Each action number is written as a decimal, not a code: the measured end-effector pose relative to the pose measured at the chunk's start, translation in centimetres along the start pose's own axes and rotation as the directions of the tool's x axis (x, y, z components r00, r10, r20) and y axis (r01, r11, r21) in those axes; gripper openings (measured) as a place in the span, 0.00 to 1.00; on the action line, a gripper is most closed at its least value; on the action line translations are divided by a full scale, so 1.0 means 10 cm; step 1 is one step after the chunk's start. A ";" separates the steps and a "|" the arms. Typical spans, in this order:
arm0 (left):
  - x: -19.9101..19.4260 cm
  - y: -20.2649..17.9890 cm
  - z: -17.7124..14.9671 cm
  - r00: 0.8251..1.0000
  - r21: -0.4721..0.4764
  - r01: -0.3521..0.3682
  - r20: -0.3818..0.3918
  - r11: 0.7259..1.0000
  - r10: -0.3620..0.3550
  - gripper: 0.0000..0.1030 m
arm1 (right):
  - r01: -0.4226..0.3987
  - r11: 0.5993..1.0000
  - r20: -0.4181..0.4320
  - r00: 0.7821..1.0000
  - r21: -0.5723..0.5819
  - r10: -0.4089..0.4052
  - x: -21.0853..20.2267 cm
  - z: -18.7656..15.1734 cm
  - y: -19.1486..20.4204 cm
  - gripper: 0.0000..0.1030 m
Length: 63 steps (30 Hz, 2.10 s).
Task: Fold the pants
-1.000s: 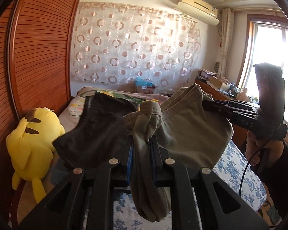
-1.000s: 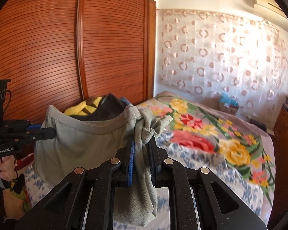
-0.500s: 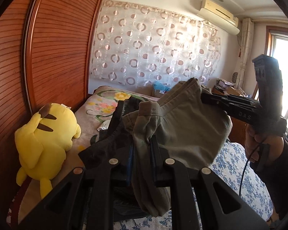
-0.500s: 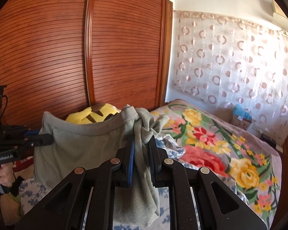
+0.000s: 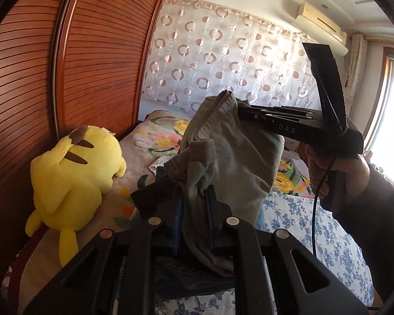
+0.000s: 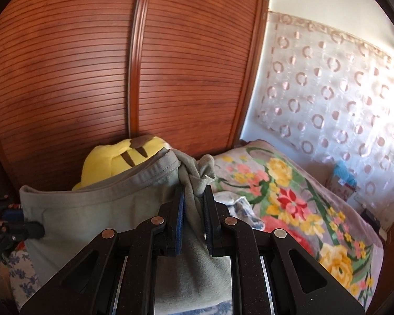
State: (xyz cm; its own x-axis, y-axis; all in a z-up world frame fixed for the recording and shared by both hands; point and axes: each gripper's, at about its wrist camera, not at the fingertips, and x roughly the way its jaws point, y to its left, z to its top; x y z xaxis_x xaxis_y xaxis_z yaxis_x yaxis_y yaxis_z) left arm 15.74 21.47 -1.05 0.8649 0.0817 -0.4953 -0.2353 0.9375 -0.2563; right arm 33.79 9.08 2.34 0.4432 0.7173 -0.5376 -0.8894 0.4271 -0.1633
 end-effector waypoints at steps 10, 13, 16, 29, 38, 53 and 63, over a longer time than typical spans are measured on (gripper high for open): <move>0.03 0.08 -0.11 0.998 -0.017 -0.017 -0.059 1.000 0.016 0.44 | -0.014 0.998 -0.046 0.999 0.053 0.017 0.25 -0.07 -0.03 0.22; -0.04 0.04 -0.07 0.999 -0.002 -0.018 -0.041 1.000 0.018 0.47 | -0.002 0.996 -0.032 0.999 0.093 0.005 0.10 -0.12 -0.11 0.22; -0.05 -0.04 0.02 1.000 0.027 0.003 -0.026 1.000 -0.002 0.48 | -0.017 0.992 0.001 1.000 0.121 0.017 -0.12 -0.22 -0.14 0.22; 0.46 -0.07 -0.23 0.984 0.086 -0.021 -0.176 0.996 0.036 0.48 | -0.015 0.987 -0.101 0.994 0.162 0.031 0.34 -0.48 -0.20 0.23; 0.34 -0.11 -0.18 0.989 0.092 -0.003 -0.150 0.996 0.016 0.50 | -0.033 0.983 -0.044 0.998 0.178 0.042 0.18 -0.39 -0.18 0.26; 0.19 0.01 -0.07 0.992 0.106 -0.063 -0.106 0.992 0.074 0.70 | 0.044 0.981 -0.133 0.991 0.187 -0.019 0.58 -0.27 -0.14 0.25; 0.13 -0.14 -0.12 0.991 0.148 -0.047 -0.120 0.988 0.065 0.71 | 0.043 0.969 -0.074 0.997 0.242 -0.026 0.09 -0.39 -0.16 0.27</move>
State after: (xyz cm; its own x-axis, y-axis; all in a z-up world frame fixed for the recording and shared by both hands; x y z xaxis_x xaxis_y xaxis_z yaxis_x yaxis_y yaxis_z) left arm 16.68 19.90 -2.40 0.7884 0.1013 -0.6068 -0.2076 0.9723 -0.1074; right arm 35.18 6.88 -1.13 0.4566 0.6635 -0.5927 -0.8157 0.5782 0.0190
